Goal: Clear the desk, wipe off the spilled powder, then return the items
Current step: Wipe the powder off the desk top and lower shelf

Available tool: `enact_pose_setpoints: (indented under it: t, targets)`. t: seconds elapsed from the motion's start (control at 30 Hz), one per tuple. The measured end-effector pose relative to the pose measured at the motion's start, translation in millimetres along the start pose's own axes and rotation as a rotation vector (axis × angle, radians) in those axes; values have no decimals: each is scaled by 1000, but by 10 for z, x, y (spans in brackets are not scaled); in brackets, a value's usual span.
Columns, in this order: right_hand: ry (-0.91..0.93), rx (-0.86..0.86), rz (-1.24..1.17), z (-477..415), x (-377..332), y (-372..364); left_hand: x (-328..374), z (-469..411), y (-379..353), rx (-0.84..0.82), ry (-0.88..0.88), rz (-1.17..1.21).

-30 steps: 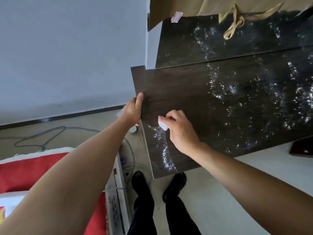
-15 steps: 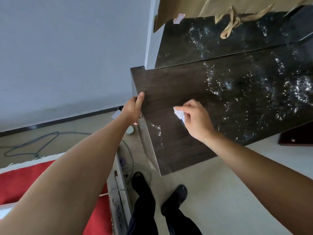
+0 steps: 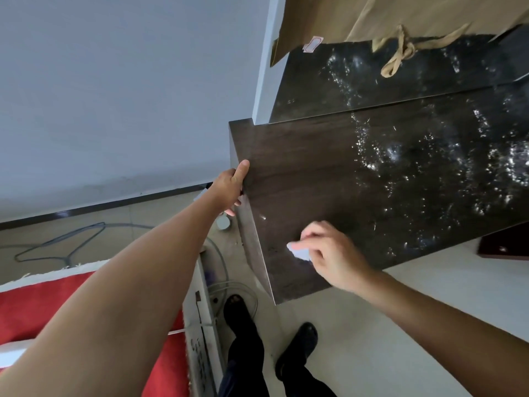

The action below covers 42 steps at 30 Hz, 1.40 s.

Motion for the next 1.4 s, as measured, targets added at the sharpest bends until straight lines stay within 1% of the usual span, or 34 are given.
enact_pose_setpoints:
  t: [0.07, 0.1, 0.13, 0.17, 0.2, 0.3, 0.37, 0.43, 0.47, 0.5, 0.53, 0.57, 0.67, 0.7, 0.73, 0.83, 0.9, 0.97, 1.03, 1.1, 1.13, 1.2, 1.23, 1.3, 1.4]
  targets:
    - [-126, 183, 68, -484, 219, 184, 1, -17, 9, 25, -11, -6]
    - [-190, 234, 76, -690, 292, 193, -3, -29, 12, 33, -16, -6]
    - [-233, 252, 80, -841, 310, 153, -8, -35, 12, 37, -21, -2]
    - [-234, 250, 87, -928, 258, 78, -11, -37, 11, 38, -26, 5]
    - [-189, 237, 100, -952, 154, -7, -16, -53, 12, 39, -31, 12]
    - [38, 139, 93, -628, -207, -267, -6, -63, 23, 42, -48, 23]
    - [147, -10, 42, -225, -388, -434, -8, -68, 30, 42, -46, 23]
    - [202, -169, -15, 165, -511, -528, -7, -56, 20, 27, -37, 24]
    - [206, -217, -42, 280, -512, -518, -9, -64, 23, 27, -40, 26]
    - [185, -226, -58, 311, -459, -475, -9, -65, 29, 33, -47, 28]
    - [146, -189, -53, 261, -365, -413, -11, -77, 36, 45, -58, 33]
    - [86, -104, -33, 149, -249, -326, -9, -81, 39, 59, -68, 41]
    - [-149, 205, 30, -251, 58, -110, -14, -104, 28, 102, -78, 64]
    - [-181, 260, 27, -315, 56, -112, -19, -106, 21, 118, -74, 81]
    - [-160, 274, 26, -314, -21, -159, -30, -115, 12, 135, -71, 98]
    - [-3, 164, -4, 115, -386, -403, -33, -81, -25, 161, -31, 147]
    - [46, 76, -3, 589, -464, -485, -26, -31, -50, 193, 22, 177]
    - [62, -27, 67, 984, -345, -473, -18, 67, -81, 248, 78, 200]
    - [-13, -65, 121, 1232, -90, -340, -27, 190, -135, 326, 126, 197]
    - [-124, 4, 157, 1322, 166, -58, -25, 395, -217, 439, 115, 121]
    - [-188, 74, 143, 1296, 281, 130, 0, 535, -268, 528, 76, 45]
    - [-328, 278, 60, 1151, 504, 561, 110, 823, -425, 692, -55, -127]
    - [-401, 372, 14, 1054, 641, 757, 159, 918, -552, 727, -106, -209]
    - [-506, 465, -29, 802, 928, 1070, 203, 972, -839, 725, -137, -339]
    - [-500, 522, -9, 316, 1364, 1418, 206, 940, -1105, 739, -45, -391]
Point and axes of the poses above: each hand's wrist, its own z-axis away from the middle knuckle, its own y-axis out of the back of the hand, x = y × z, the point moved 7 cm from there along -z, towards the middle knuckle, and after that the axes turned 9 degrees about y, right-handed, at the moved point
